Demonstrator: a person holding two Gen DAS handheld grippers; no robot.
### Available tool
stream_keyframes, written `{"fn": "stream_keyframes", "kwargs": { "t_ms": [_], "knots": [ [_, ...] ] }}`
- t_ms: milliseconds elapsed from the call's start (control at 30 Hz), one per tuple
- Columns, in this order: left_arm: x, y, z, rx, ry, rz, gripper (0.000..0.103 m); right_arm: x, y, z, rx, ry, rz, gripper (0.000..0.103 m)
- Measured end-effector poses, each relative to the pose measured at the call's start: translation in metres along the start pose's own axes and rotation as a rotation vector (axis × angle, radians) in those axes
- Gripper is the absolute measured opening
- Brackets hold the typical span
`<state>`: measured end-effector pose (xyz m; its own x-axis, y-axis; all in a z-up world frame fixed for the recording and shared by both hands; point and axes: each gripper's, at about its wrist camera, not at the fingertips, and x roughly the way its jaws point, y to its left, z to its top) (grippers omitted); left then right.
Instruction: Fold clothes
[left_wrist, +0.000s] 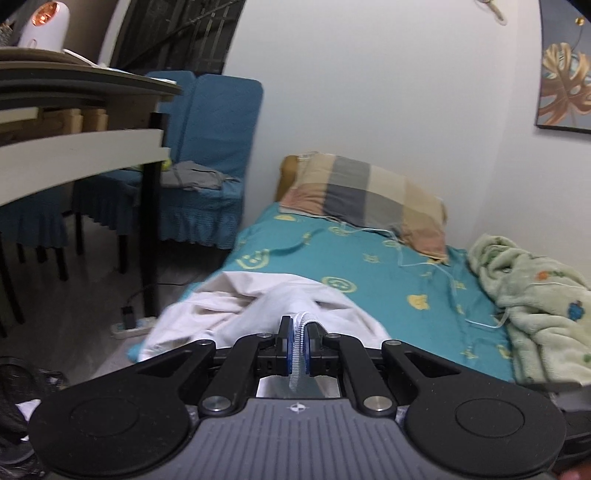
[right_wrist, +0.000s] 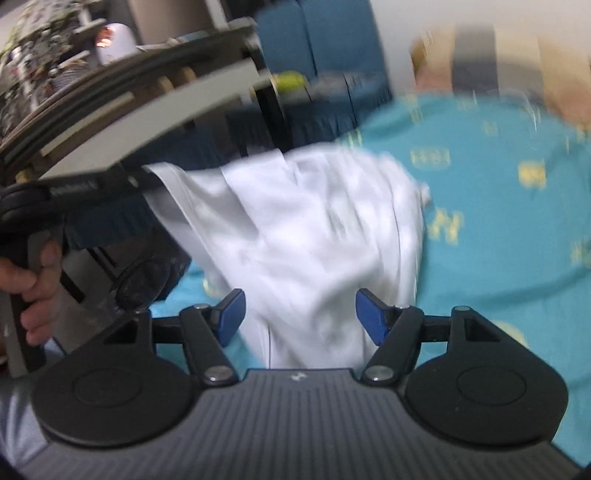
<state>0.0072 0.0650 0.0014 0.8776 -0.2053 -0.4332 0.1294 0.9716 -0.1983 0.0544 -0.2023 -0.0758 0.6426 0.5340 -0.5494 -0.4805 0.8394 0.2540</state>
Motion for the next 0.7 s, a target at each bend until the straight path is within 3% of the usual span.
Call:
{"fn": "stream_keyframes", "kwargs": {
  "t_ms": [67, 167, 367, 467, 567, 700],
  "knots": [
    [0.002, -0.006, -0.002, 0.007, -0.004, -0.034, 0.006, -0.003, 0.007, 0.006, -0.060, -0.075, 0.025, 0.069],
    [0.001, -0.014, -0.006, 0.018, -0.013, -0.076, 0.006, 0.001, 0.019, 0.013, -0.142, -0.119, 0.066, 0.069],
    [0.002, -0.023, -0.011, 0.032, -0.014, -0.126, 0.006, 0.018, 0.024, 0.017, -0.141, -0.130, 0.069, 0.062],
    [0.006, -0.023, -0.012, 0.029, -0.005, -0.138, 0.006, 0.027, 0.026, 0.019, -0.139, -0.135, 0.070, 0.037],
    [0.010, -0.026, -0.014, 0.027, 0.002, -0.151, 0.006, 0.035, 0.028, 0.021, -0.137, -0.141, 0.071, 0.028],
    [0.014, -0.033, -0.020, 0.045, 0.016, -0.155, 0.006, 0.029, 0.031, 0.021, -0.138, -0.190, 0.044, 0.008]
  ]
}}
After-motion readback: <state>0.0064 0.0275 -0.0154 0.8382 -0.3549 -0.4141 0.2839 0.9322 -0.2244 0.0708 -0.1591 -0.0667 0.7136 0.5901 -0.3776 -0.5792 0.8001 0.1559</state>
